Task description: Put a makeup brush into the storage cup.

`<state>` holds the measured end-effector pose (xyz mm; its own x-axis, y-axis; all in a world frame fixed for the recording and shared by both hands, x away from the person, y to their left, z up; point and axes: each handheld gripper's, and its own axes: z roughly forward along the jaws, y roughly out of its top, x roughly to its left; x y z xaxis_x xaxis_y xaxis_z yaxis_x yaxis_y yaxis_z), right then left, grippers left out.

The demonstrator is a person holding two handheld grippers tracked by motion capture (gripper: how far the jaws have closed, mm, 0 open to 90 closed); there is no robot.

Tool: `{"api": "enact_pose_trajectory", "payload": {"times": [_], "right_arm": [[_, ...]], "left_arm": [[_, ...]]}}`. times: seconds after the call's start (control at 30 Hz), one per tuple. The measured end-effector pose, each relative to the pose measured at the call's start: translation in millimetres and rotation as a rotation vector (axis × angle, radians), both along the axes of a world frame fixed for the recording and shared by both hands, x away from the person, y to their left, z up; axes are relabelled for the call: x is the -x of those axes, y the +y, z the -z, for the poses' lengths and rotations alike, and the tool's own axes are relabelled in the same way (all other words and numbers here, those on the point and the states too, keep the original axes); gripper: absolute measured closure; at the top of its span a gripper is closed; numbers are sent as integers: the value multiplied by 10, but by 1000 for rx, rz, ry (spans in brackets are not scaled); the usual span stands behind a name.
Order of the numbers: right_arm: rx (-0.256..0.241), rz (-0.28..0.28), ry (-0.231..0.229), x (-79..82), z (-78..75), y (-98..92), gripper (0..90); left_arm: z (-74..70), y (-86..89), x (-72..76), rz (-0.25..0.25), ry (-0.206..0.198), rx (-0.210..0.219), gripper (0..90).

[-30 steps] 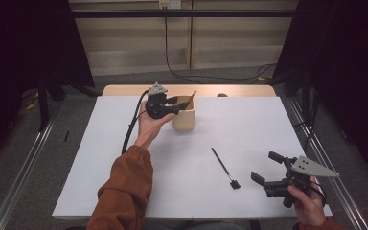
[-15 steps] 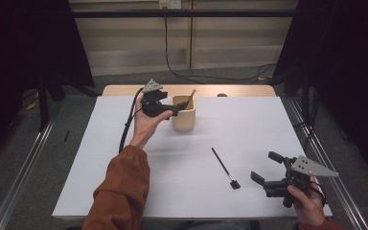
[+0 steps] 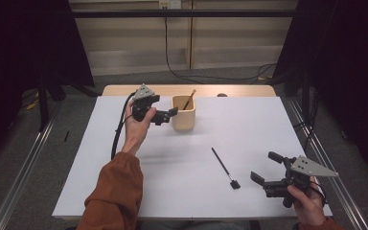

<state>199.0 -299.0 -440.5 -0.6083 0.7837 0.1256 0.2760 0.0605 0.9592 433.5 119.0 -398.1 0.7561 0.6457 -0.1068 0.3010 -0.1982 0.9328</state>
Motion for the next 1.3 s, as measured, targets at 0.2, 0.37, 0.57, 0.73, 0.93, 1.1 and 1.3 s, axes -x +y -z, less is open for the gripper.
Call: {"api": "enact_pose_trajectory", "payload": {"times": [0.2, 0.37, 0.57, 0.73, 0.93, 1.1, 1.3], "right_arm": [[3, -1, 1, -3, 2, 3, 0], [4, 1, 2, -3, 3, 2, 0], [4, 2, 3, -4, 4, 6, 0], [7, 0, 2, -1, 4, 9, 0], [11, 6, 4, -4, 6, 9, 0], [14, 3, 4, -10, 9, 19, 0], [12, 1, 2, -8, 8, 13, 0]], "left_arm": [[20, 99, 93, -16, -16, 5, 33], [32, 179, 183, -26, -45, 25, 29], [62, 299, 314, -28, -20, 41, 37], [74, 408, 446, -40, -21, 18, 37], [148, 549, 549, -94, -10, 23, 33], [178, 619, 667, -104, -2, 31, 33], [230, 724, 857, -122, -3, 44, 29]]}}
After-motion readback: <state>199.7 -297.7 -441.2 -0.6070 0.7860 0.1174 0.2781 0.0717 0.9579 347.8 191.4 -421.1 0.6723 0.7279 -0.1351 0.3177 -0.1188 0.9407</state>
